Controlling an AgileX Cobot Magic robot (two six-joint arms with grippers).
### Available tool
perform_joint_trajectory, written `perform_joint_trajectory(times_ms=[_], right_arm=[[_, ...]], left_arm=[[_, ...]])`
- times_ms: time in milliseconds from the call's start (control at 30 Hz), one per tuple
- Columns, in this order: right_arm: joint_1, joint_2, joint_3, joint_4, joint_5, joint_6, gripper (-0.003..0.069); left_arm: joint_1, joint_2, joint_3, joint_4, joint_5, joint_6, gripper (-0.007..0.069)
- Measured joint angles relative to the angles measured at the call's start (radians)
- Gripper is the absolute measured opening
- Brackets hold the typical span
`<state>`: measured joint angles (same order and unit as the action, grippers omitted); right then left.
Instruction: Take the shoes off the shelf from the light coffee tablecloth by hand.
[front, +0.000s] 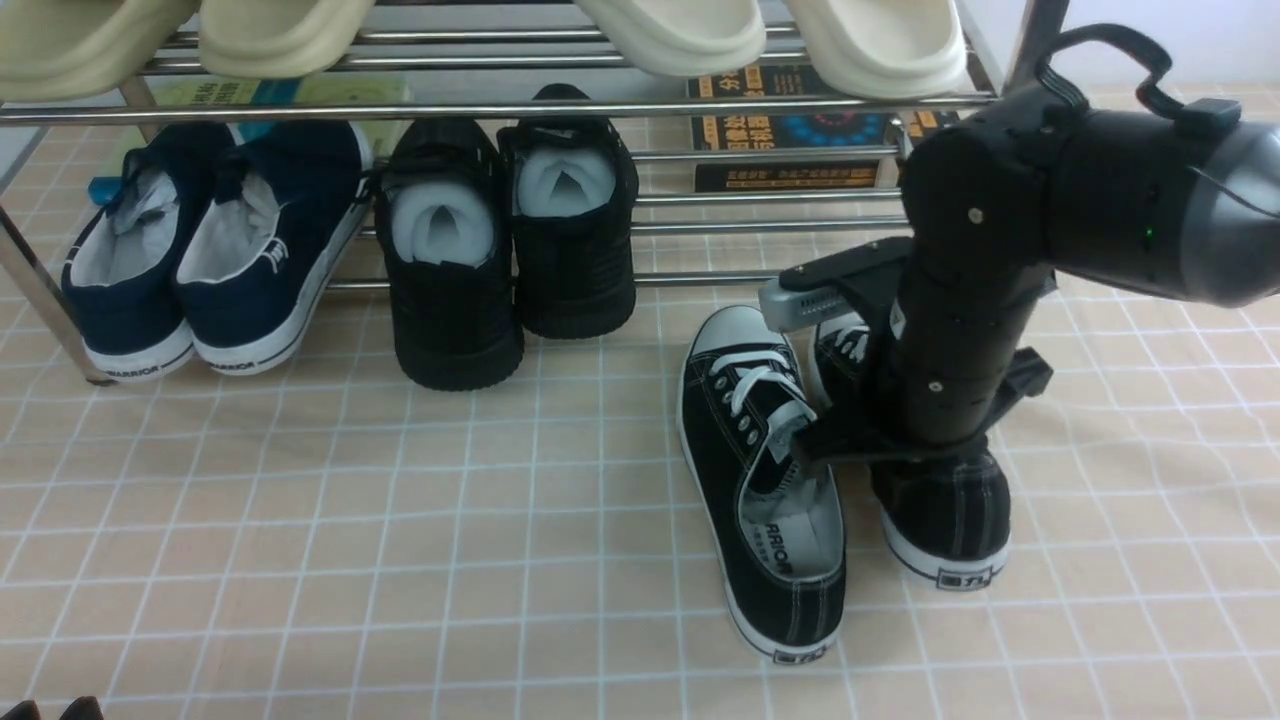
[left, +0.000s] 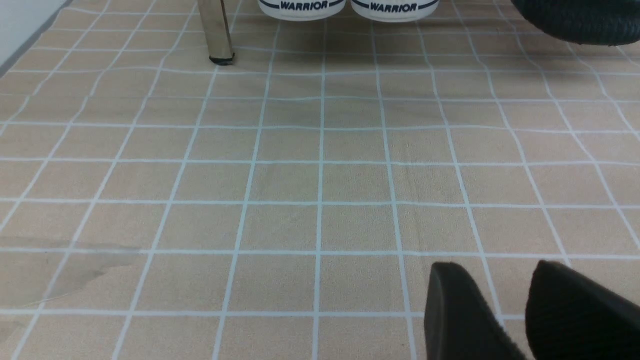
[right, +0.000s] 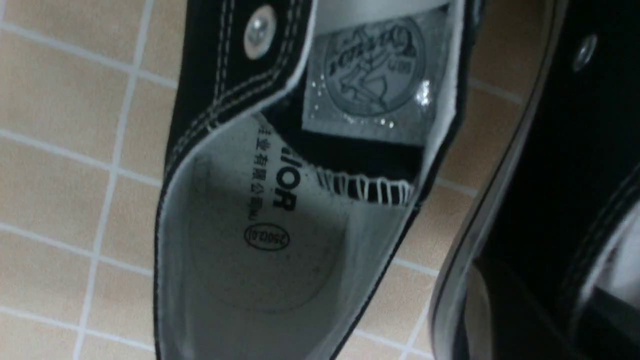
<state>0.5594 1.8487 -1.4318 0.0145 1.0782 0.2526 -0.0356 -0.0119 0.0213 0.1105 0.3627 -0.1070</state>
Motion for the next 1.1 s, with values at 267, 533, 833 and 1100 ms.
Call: perform_joint_trajectory(times_ms=[267,533,833,1100], right_arm=[[0.000,-0.035,-0.061,0.035,0.094,-0.009,0.0393],[0.000,-0.214,-0.137,0.038,0.146,-0.109,0.0244],[0.000,-0.633,-0.002,0.039,0.166,-0.113,-0.0015],[0.000,-1.102,0.468,0.043,-0.077,-0.114,-0.0013]], left_arm=[[0.000,0.000,0.000,0.000,0.000,0.000,0.0242],[0.000,0.000,0.000,0.000,0.000,0.000,0.0242],[0.000,0.000,0.000,0.001,0.000,0.000,0.0242],[0.000,0.000,0.000,0.001,0.000,0.000,0.0242]])
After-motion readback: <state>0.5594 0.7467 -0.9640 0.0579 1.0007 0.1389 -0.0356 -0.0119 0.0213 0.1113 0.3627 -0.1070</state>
